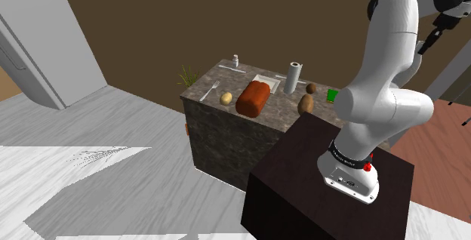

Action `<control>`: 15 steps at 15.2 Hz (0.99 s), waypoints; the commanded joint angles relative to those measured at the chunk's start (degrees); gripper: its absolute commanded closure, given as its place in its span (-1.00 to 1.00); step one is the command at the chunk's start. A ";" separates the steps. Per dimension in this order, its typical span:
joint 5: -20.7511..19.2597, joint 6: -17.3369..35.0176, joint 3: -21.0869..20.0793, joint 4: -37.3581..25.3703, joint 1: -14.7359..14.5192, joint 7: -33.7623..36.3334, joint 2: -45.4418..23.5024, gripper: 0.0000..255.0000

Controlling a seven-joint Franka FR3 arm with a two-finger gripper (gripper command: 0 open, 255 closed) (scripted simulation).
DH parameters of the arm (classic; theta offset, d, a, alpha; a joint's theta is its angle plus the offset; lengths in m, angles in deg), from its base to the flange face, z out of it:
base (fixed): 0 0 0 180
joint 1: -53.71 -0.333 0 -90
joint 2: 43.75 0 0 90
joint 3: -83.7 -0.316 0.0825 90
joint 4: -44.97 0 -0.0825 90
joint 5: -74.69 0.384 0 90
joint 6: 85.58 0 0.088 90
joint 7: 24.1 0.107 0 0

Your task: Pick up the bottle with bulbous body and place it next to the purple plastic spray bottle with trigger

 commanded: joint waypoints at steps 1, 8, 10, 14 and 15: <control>0.37 1.28 -0.22 1.12 -0.11 -0.42 -0.38 1.00; 1.63 5.78 -0.98 5.48 -0.96 -1.73 -1.49 1.00; 2.07 7.00 -1.28 6.56 -1.07 -2.12 -1.89 1.00; 3.06 9.35 -2.00 8.51 -1.14 -2.91 -2.80 1.00; 3.32 9.92 -2.21 8.95 -1.13 -3.12 -3.05 1.00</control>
